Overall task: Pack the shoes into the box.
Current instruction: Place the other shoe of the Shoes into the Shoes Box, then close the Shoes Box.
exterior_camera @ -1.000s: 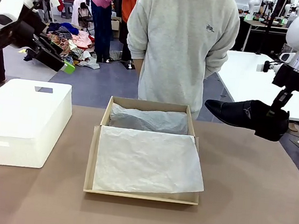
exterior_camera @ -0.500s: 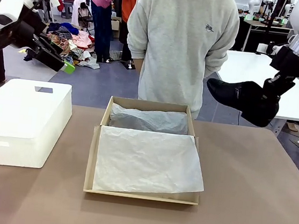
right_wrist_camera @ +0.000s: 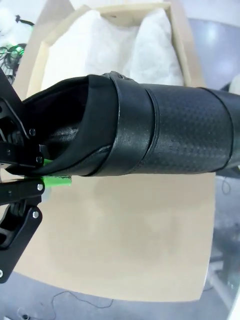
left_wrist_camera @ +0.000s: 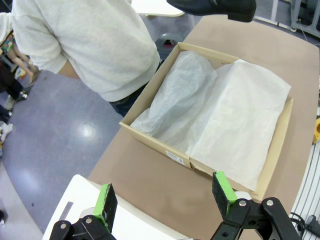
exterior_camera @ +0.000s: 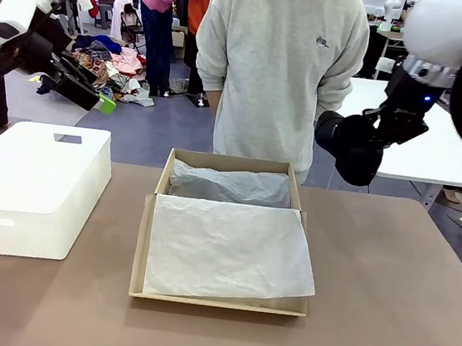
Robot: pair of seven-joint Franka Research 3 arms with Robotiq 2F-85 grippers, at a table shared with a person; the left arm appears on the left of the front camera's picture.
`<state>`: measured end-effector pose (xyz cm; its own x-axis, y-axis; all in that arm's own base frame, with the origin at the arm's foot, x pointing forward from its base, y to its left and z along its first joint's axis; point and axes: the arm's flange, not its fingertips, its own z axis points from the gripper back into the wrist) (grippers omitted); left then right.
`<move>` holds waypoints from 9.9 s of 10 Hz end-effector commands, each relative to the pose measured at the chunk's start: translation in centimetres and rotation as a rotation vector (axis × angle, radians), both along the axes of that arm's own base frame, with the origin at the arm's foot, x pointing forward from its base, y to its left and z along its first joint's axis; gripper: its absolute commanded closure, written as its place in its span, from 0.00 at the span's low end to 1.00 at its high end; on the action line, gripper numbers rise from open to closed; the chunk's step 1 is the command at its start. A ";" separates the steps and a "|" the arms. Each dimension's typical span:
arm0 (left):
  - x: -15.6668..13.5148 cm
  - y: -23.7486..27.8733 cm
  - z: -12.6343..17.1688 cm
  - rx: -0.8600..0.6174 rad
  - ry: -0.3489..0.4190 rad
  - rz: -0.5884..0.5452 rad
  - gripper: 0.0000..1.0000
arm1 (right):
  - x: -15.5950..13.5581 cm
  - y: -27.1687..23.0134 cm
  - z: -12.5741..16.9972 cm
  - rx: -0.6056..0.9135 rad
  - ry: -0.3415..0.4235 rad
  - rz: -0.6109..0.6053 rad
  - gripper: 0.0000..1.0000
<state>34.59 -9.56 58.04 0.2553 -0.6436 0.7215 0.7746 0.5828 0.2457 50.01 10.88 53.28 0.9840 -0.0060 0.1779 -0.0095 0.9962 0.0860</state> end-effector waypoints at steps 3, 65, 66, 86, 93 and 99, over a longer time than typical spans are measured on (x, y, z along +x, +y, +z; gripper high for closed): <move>0.1 0.0 0.0 -0.009 -0.011 -0.007 0.00 | 1.6 6.0 0.8 -0.102 -0.010 -0.112 1.00; 0.1 0.0 0.0 -0.009 -0.011 -0.007 0.00 | -0.5 33.5 -13.0 0.129 0.248 -1.457 1.00; 0.1 0.0 0.0 -0.009 -0.011 -0.007 0.00 | -0.6 33.5 -12.8 0.121 0.264 -1.450 0.80; 0.1 0.0 0.0 -0.009 -0.011 -0.007 0.00 | -2.7 29.5 -2.8 0.028 0.116 -1.293 0.00; 0.1 0.0 0.0 -0.009 -0.011 -0.007 0.00 | -3.4 16.9 0.6 -0.154 0.085 -0.591 0.00; 0.1 0.0 0.0 -0.009 -0.011 -0.007 0.00 | -2.1 10.7 -0.9 -0.129 0.090 -0.204 0.00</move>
